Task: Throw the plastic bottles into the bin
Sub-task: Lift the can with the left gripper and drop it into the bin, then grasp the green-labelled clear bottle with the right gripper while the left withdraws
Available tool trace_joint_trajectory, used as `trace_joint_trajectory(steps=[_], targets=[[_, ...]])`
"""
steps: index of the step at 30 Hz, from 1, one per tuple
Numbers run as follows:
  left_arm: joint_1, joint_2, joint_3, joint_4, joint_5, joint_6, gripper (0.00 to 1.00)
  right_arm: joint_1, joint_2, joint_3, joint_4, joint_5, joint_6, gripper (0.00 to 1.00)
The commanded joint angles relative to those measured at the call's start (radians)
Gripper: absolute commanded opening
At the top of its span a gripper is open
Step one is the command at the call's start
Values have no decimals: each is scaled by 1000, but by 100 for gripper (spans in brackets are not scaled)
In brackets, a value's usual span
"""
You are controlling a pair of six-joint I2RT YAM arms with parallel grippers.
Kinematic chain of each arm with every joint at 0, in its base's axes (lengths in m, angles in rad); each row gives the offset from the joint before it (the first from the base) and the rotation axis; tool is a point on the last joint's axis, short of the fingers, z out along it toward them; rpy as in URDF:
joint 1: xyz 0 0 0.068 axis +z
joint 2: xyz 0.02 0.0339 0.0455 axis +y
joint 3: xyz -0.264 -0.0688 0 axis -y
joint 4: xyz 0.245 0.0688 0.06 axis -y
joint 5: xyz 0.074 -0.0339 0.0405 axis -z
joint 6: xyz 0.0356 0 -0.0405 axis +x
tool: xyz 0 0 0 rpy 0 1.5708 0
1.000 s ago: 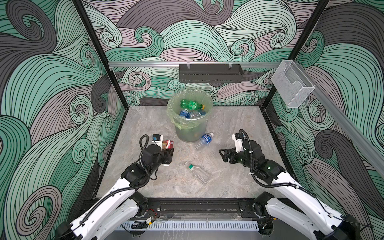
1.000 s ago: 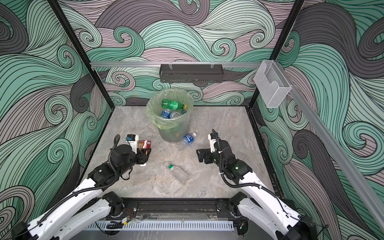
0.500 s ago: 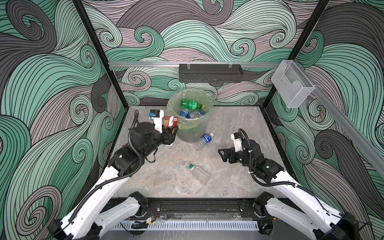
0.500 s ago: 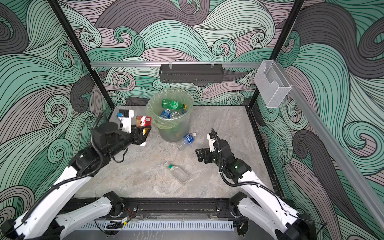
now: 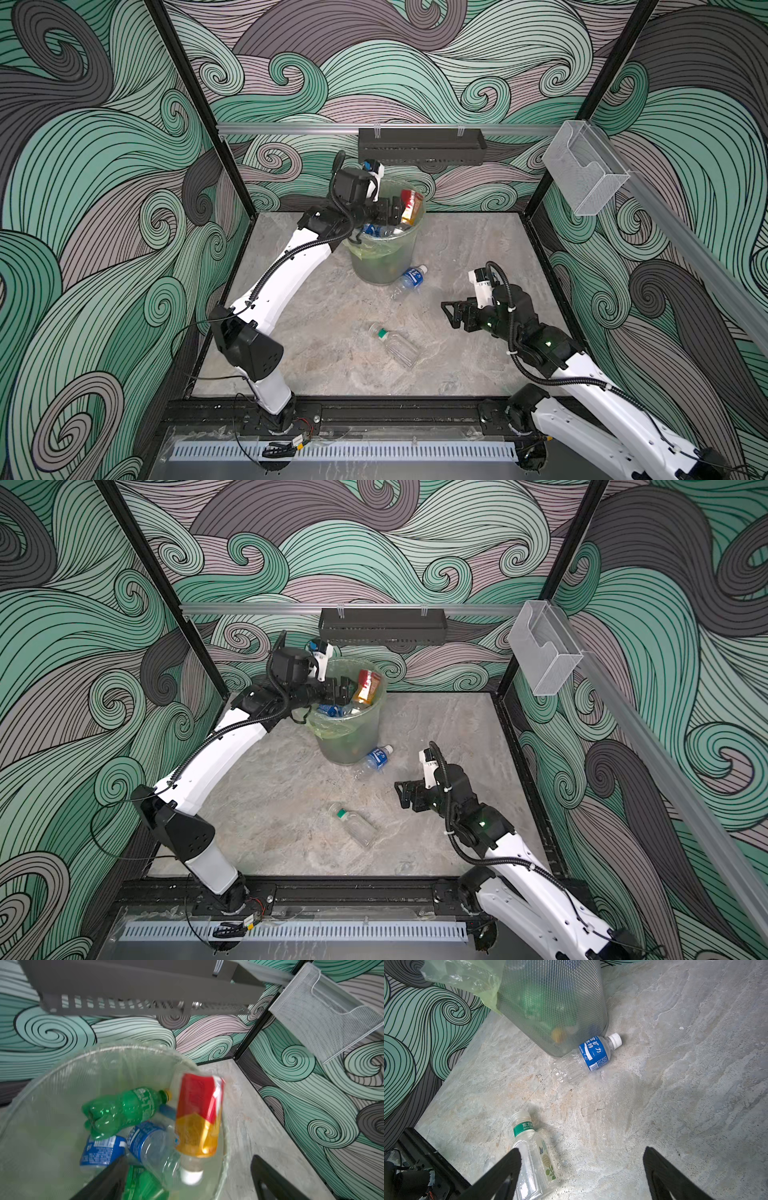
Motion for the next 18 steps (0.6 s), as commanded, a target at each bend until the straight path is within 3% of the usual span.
trace_joint_trajectory(steps=[1,10,18], targets=[[9,-175,-94,44,1,1,95,-4,-4,9,-38,-11,-27,93],[22,-572,-496,-48,-152,-11,95,21,117,60,-49,-160,-100,89],[49,-854,-757,-194,-333,-67,98,135,267,137,-67,-232,-173,89]])
